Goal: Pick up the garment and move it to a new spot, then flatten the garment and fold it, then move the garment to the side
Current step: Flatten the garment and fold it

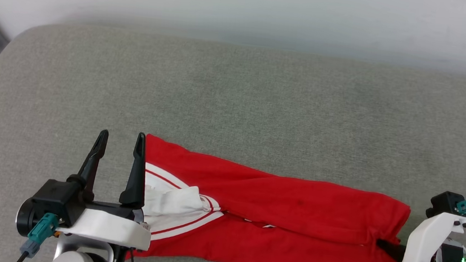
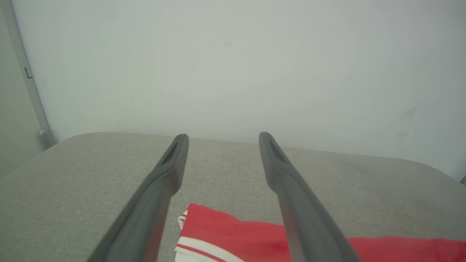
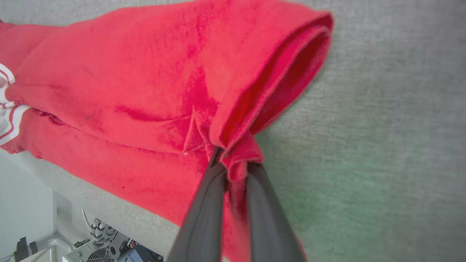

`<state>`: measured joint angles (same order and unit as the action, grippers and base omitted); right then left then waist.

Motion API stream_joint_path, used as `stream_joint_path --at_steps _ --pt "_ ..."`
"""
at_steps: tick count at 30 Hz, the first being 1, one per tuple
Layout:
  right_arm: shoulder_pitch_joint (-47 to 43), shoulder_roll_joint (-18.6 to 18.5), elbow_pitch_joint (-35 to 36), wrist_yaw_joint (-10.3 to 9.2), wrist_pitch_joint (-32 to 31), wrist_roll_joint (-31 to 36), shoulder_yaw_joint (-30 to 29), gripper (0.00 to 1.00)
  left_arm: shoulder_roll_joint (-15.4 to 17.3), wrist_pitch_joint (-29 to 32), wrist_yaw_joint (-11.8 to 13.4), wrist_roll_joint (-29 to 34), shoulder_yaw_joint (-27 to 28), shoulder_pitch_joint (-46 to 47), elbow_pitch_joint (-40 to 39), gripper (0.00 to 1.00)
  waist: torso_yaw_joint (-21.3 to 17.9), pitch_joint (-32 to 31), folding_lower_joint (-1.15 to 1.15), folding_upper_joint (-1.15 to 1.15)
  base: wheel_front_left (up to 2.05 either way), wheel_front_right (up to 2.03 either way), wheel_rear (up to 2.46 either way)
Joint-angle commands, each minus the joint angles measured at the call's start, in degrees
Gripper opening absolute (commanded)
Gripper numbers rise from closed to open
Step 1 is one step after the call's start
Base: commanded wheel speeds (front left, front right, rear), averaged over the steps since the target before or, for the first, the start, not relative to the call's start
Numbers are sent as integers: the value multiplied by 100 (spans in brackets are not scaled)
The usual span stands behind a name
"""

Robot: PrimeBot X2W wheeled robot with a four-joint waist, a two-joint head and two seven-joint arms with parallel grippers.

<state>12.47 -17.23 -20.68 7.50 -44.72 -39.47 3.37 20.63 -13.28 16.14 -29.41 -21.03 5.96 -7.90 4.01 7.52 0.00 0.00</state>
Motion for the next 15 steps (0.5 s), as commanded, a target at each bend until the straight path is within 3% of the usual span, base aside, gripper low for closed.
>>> stream_joint_path --at_steps 1,8,15 --pt "66 -67 59 -2 76 25 64 0 -8 7 12 8 0 -61 30 100 -65 -84 0 0 0 0 0" --pt "37 -286 220 -4 196 60 -28 0 40 30 97 -28 28 -216 60 100 -332 -272 0 0 0 0 0" --pt "-130 -445 143 -3 236 314 -994 0 79 45 147 -55 55 -321 57 100 -575 -377 0 0 0 0 0"
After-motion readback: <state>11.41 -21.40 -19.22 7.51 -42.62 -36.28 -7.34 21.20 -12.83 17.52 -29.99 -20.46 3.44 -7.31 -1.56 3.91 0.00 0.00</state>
